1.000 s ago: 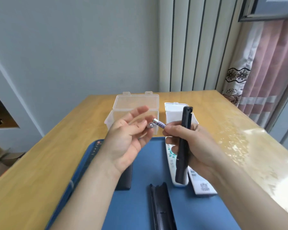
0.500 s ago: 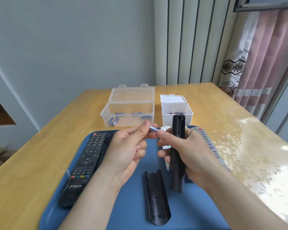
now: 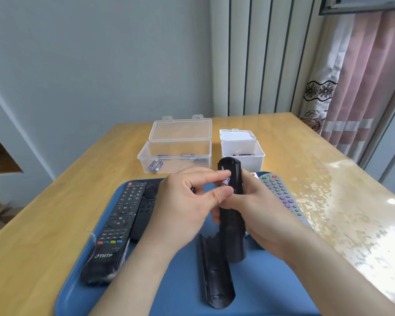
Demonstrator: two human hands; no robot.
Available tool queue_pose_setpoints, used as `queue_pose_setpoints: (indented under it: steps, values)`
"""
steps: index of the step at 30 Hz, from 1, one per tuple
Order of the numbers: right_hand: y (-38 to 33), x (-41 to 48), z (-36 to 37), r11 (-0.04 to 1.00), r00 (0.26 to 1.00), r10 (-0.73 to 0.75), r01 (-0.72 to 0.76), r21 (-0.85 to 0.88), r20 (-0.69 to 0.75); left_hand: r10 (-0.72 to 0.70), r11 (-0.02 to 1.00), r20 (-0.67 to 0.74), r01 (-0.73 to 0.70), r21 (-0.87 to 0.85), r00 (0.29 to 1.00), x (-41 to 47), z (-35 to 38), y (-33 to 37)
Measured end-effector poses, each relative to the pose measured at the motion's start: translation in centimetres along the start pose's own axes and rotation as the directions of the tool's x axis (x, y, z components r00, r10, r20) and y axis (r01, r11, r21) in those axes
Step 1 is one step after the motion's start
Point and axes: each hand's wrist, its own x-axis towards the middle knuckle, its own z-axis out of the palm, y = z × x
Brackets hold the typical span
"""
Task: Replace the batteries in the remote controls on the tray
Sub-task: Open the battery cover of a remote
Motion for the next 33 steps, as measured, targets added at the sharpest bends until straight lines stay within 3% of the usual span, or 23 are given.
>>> queue_pose_setpoints:
  steps: [11, 17, 20, 25, 33]
  values:
    - [-0.5, -0.3, 0.1, 1.000, 0.993, 0.000, -0.001, 0.011, 0.116, -0.019, 0.999, 0.002, 0.019, 0.047, 1.000, 0.2, -0.3, 0.2]
    - [-0.8, -0.5, 0.5, 0.957, 0.977, 0.059, -0.114, 0.265, 0.204, -0.056, 0.998, -0.078, 0.053, -0.039, 0.995, 0.2, 0.2, 0.3]
    - [-0.9, -0.4, 0.7, 0.942, 0.978, 0.101, -0.154, 0.299, 0.185, -0.060, 0.997, -0.085, 0.055, -0.050, 0.995, 0.2, 0.2, 0.4]
    - [-1.0, -0.5, 0.8, 0.966, 0.990, 0.128, -0.139, 0.218, 0.067, -0.069, 0.992, -0.090, 0.059, -0.108, 0.994, 0.4, -0.1, 0.6]
    - [-1.5, -1.4, 1.4, 0.993, 0.990, 0.113, -0.115, 0.019, 0.087, -0.257, 0.899, 0.080, 0.269, -0.345, 0.963, 0.3, -0.5, -0.7]
